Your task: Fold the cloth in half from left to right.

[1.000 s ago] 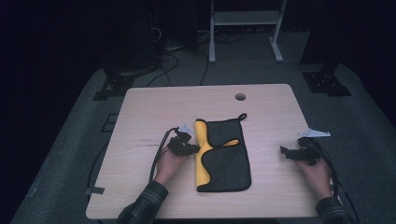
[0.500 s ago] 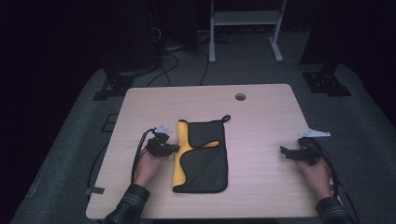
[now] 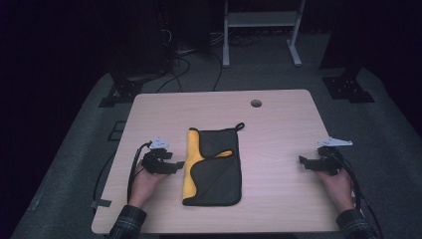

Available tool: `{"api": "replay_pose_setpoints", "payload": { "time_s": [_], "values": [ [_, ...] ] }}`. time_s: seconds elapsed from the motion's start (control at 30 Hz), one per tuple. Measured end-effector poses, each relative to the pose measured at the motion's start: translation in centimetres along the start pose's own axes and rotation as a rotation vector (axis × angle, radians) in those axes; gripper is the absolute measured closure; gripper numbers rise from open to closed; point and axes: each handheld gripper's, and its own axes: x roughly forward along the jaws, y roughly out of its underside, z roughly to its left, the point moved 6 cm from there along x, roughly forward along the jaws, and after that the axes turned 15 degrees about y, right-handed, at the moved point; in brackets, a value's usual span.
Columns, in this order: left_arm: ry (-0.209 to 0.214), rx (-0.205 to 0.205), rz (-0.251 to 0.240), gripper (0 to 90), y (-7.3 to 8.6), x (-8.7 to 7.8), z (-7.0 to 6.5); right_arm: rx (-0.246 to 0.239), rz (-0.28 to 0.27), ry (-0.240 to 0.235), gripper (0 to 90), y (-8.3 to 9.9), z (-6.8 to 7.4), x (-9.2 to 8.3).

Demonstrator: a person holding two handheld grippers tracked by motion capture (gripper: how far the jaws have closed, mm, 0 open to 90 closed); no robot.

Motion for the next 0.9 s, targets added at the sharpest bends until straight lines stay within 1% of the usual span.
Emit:
{"api": "replay_pose_setpoints", "payload": {
  "time_s": [0.07, 0.13, 0.2, 0.33, 0.4, 0.47, 0.53, 0.63, 0.7, 0.73, 0.8, 0.87, 0.9],
  "values": [
    [-0.007, 0.007, -0.006, 25.1, 0.4, -0.4, -0.1, 0.004, 0.006, -0.009, 14.2, -0.1, 0.0, 0.0],
    [-0.015, 0.002, -0.009, 21.1, 0.8, -0.8, -0.1, 0.002, 0.012, -0.023, 14.2, -0.3, 0.2, 0.0],
    [-0.024, 0.005, 0.003, 18.6, 1.4, -1.0, 0.0, 0.002, 0.011, -0.035, 14.2, -0.5, 0.4, 0.0],
    [-0.048, 0.016, 0.044, 11.9, 2.7, -1.3, 0.0, -0.012, -0.001, -0.061, 14.1, -1.0, 1.2, -0.2],
    [-0.059, 0.023, 0.049, 8.8, 3.2, -1.4, 0.0, -0.020, -0.006, -0.075, 14.1, -1.3, 1.6, -0.4],
    [-0.058, 0.034, 0.052, 6.1, 3.6, -1.5, -0.1, -0.026, -0.011, -0.092, 14.1, -1.6, 2.0, -0.7],
    [-0.060, 0.042, 0.065, 2.0, 4.2, -1.6, -0.2, -0.030, -0.018, -0.107, 14.1, -1.9, 2.4, -0.9],
    [-0.041, 0.044, 0.081, 1.4, 5.1, -1.6, 0.0, -0.038, -0.026, -0.126, 14.1, -2.4, 2.9, -1.1],
    [-0.019, 0.042, 0.074, 1.4, 5.5, -1.6, 0.0, -0.040, -0.029, -0.143, 14.1, -2.6, 3.3, -1.3],
    [-0.024, 0.053, 0.072, 0.0, 5.7, -1.6, 0.0, -0.043, -0.033, -0.146, 14.1, -2.8, 3.6, -1.4],
    [-0.036, 0.083, 0.066, 0.0, 6.1, -1.7, -0.1, -0.048, -0.037, -0.158, 14.1, -3.1, 4.0, -1.5],
    [-0.032, 0.096, 0.037, 0.0, 6.3, -1.8, -0.1, -0.051, -0.042, -0.170, 14.1, -3.4, 4.5, -1.7],
    [-0.031, 0.098, 0.036, 0.0, 6.3, -1.8, -0.1, -0.054, -0.047, -0.177, 14.1, -3.7, 4.7, -1.8]
  ]
}}
